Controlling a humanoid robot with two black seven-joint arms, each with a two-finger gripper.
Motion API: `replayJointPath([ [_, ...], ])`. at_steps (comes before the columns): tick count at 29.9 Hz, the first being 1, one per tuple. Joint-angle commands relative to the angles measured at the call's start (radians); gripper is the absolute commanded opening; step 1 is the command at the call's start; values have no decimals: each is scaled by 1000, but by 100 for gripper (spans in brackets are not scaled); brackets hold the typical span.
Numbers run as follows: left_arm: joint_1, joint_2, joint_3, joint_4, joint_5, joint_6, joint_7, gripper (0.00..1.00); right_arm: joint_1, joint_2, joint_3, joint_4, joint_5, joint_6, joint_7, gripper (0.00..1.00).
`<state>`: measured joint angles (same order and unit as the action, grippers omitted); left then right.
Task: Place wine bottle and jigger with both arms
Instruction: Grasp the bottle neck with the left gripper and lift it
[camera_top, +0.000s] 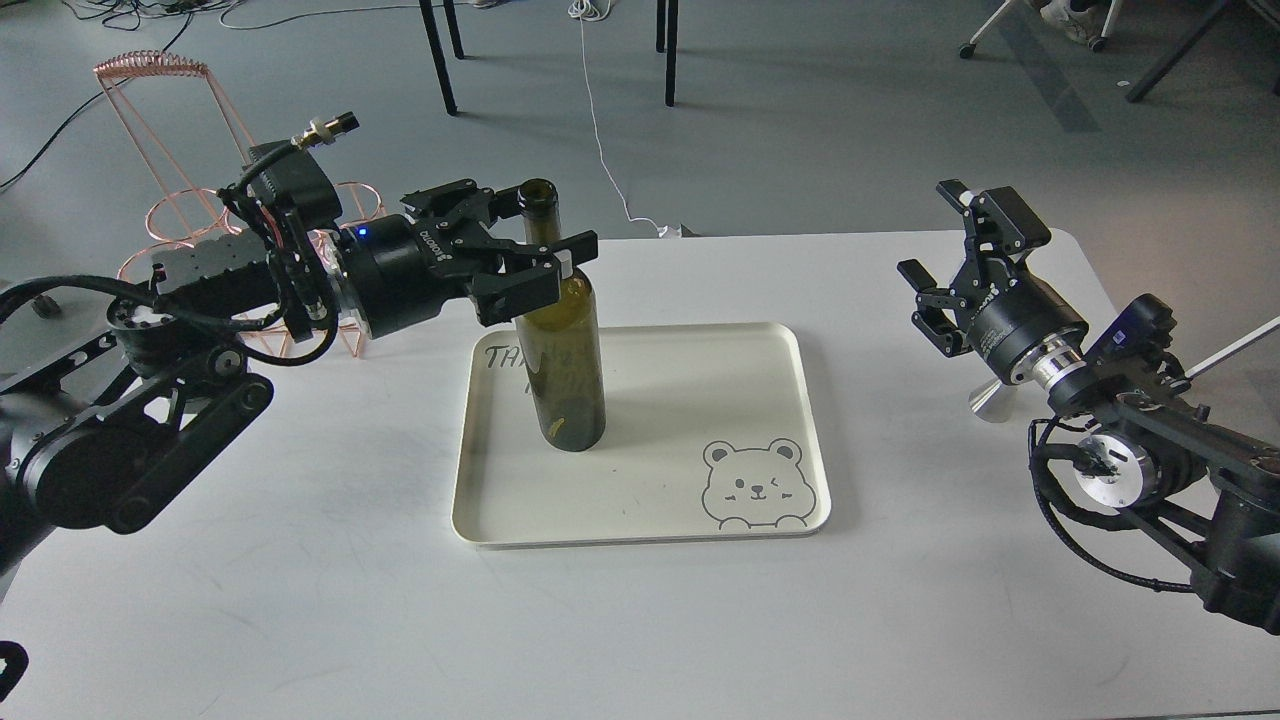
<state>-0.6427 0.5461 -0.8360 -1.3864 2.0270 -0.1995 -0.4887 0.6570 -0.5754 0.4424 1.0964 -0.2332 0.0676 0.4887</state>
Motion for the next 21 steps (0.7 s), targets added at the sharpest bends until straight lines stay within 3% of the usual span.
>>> replayJointPath([
  [1, 0, -3, 0, 0, -1, 0, 0, 42, 0, 0, -1, -1, 0, -5, 0, 99],
  [7, -2, 0, -2, 0, -1, 2, 0, 17, 0, 0, -1, -1, -1, -12, 0, 99],
  [15, -106, 53, -9, -22, -40, -3, 0, 12, 0, 2, -1, -1, 0, -18, 0, 99],
  [21, -291, 185, -2, -17, -197, -29, 0, 13, -3, 3, -1, -3, 0, -18, 0, 99],
])
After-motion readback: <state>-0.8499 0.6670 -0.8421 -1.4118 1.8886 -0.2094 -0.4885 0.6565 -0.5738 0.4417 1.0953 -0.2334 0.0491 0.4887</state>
